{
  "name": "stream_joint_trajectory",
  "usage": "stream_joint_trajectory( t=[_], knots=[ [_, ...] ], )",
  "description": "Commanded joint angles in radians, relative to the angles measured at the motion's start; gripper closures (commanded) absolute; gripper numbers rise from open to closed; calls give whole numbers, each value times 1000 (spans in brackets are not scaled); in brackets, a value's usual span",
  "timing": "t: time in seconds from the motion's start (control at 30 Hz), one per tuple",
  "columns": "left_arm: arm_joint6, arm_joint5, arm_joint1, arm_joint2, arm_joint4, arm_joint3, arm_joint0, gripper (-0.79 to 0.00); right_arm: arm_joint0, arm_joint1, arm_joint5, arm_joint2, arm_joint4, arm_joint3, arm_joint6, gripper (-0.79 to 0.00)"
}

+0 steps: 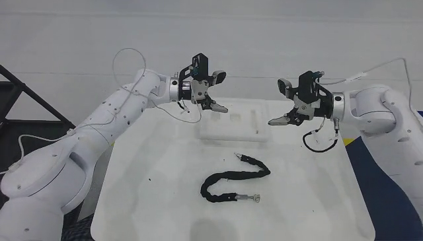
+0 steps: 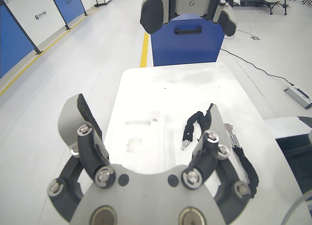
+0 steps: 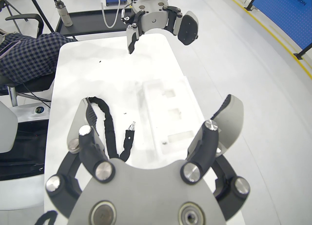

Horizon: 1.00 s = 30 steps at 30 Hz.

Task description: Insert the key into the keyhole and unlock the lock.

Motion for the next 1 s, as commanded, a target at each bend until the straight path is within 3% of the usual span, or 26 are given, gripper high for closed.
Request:
stream_joint_trajectory(
  t=[0.0, 0.27, 0.43, 0.97],
  knots=[
    [0, 0, 19, 20, -29, -3, -29, -785, 42, -4, 0, -22, 29, 22, 9, -785],
    [-43, 0, 86, 77, -156, -39, -122, -785, 157, -3, 0, -76, 91, 65, 40, -785],
    [-81, 0, 116, 88, -244, -75, -139, -785, 192, 0, 0, -106, 135, 75, 49, -785],
    [-85, 0, 118, 88, -248, -77, -139, -785, 191, 0, 0, -106, 135, 75, 49, -785]
  ],
)
